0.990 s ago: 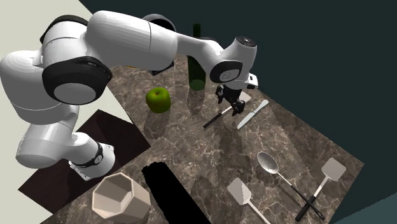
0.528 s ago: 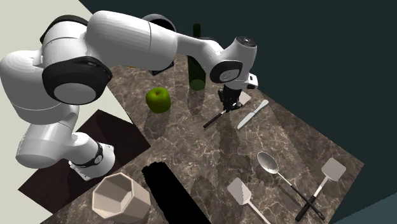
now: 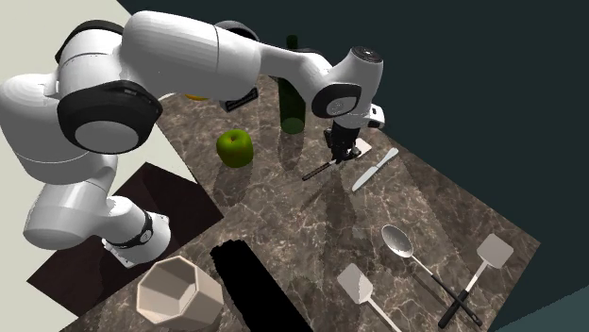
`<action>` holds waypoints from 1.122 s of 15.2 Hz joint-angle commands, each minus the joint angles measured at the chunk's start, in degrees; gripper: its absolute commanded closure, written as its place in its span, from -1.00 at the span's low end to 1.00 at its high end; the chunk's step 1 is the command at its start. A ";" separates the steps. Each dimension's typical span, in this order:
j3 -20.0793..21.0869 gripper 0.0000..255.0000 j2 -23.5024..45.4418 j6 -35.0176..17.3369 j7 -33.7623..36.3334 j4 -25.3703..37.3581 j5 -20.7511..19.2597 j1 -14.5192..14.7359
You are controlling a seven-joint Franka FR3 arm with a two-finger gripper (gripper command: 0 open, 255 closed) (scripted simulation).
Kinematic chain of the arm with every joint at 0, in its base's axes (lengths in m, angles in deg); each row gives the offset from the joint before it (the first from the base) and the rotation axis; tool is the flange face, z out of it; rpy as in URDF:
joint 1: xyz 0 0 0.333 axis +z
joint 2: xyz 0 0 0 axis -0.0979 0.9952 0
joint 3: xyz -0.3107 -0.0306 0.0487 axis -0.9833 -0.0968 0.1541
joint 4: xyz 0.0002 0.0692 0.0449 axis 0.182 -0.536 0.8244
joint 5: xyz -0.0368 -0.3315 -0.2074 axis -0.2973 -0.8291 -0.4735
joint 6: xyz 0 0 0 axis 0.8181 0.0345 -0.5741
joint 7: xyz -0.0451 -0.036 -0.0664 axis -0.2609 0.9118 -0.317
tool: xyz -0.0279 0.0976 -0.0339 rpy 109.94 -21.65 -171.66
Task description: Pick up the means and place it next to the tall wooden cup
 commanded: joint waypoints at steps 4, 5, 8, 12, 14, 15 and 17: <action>0.24 1.00 -1.45 3.20 -0.42 1.82 0.54 -0.11; 0.29 1.00 -1.70 3.86 -0.49 2.24 0.63 -0.12; 0.41 1.00 -2.38 5.86 -0.70 3.58 0.89 -0.14; 0.54 1.00 -3.14 8.59 -0.95 5.59 1.19 -0.13; 0.60 1.00 -3.45 9.98 -1.07 6.70 1.32 -0.10; 0.63 1.00 -3.58 10.69 -1.12 7.28 1.38 -0.09; 0.68 1.00 -3.81 12.12 -1.23 8.49 1.48 -0.05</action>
